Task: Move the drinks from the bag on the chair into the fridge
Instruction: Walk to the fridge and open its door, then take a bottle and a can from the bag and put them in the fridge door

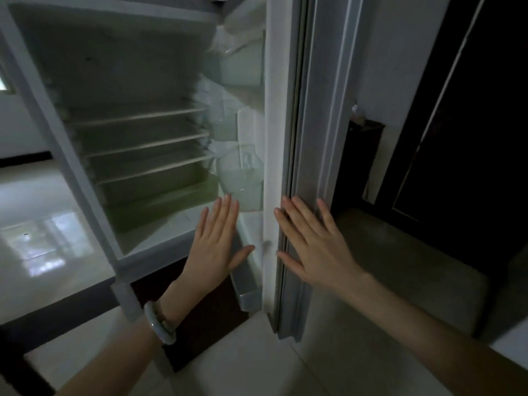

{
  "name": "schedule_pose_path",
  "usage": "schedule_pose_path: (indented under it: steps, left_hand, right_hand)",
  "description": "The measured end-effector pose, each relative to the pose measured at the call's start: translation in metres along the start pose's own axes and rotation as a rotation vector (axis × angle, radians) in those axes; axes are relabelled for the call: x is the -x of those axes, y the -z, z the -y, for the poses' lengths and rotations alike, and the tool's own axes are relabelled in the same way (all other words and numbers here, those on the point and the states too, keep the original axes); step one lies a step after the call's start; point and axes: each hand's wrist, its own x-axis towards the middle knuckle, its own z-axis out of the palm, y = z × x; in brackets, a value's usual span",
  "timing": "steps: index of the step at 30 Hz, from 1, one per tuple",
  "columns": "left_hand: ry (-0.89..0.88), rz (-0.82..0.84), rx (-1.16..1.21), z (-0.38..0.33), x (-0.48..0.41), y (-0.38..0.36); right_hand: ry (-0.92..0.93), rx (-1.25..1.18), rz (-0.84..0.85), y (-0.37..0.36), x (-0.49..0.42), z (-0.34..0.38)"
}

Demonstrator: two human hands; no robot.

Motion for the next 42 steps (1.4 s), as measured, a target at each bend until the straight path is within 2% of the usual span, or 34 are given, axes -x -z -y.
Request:
schedule_pose_path:
  steps: [6, 13, 19, 22, 28, 42]
  left_hand:
    - [-0.022, -0.046, 0.073, 0.017, -0.060, -0.025]
    - [-0.224, -0.003, 0.166, 0.008, -0.115, -0.075]
    - [-0.392, -0.042, 0.148, -0.003, -0.159, -0.101]
    - [-0.379, -0.021, 0.147, -0.012, -0.182, -0.114]
    - [-0.370, -0.025, 0.144, -0.038, -0.218, -0.146]
    - [-0.308, 0.014, -0.019, -0.076, -0.273, -0.194]
  right_hand:
    - [-0.282, 0.100, -0.019, -0.003, 0.010, -0.013]
    - [-0.239, -0.036, -0.121, -0.017, -0.033, -0.017]
    - [-0.430, -0.058, 0.056, -0.057, -0.047, -0.048]
    - [-0.482, -0.026, 0.153, -0.073, -0.043, -0.076]
    - [-0.558, -0.051, 0.124, -0.099, -0.045, -0.128]
    - [-0.470, -0.161, 0.137, -0.149, -0.040, -0.227]
